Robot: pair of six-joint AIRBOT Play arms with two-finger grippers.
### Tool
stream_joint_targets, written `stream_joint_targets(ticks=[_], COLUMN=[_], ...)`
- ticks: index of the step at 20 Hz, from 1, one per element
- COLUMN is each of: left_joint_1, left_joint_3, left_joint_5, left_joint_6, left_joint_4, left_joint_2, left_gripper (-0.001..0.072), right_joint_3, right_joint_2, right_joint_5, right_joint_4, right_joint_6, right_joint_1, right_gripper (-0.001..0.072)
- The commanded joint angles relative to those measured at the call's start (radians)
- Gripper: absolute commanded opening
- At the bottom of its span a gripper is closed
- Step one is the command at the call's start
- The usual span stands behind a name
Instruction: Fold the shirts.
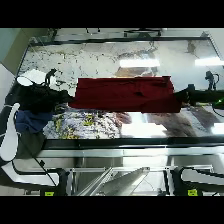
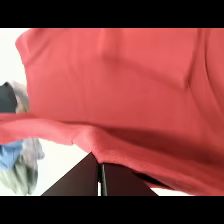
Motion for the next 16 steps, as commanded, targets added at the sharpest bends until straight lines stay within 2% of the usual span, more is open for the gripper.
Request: stream_joint_targets(ticks=[1, 3, 7, 12, 16], left_joint_1=[-0.016, -0.016, -0.046, -0.076, -0.076], left_joint_3=[0.192, 0.302, 0.525, 0.717, 0.652], left_joint_5=[0.002, 0.003, 0.000, -0.017, 0.092], left_joint_6=[-0.057, -0.120, -0.236, -0.274, -0.260], left_joint_4=[0.004, 0.019, 0.167, 0.260, 0.260], left_joint_2=[-0.143, -0.226, -0.380, -0.533, -0.539], left_gripper=[0.0023, 0.0022, 0.0022, 0.0022, 0.0024], right_joint_3=[0.142, 0.199, 0.303, 0.380, 0.389], right_joint_2=[-0.140, -0.199, -0.307, -0.402, -0.441], right_joint_5=[-0.086, -0.149, -0.232, -0.340, -0.405], right_joint_4=[0.039, 0.040, 0.002, -0.024, -0.023], right_joint_6=[0.013, 0.015, 0.023, -0.073, -0.163], right_joint_1=[0.061, 0.079, 0.102, 0.123, 0.125], right_gripper=[0.0019, 0.0019, 0.0019, 0.0019, 0.0020])
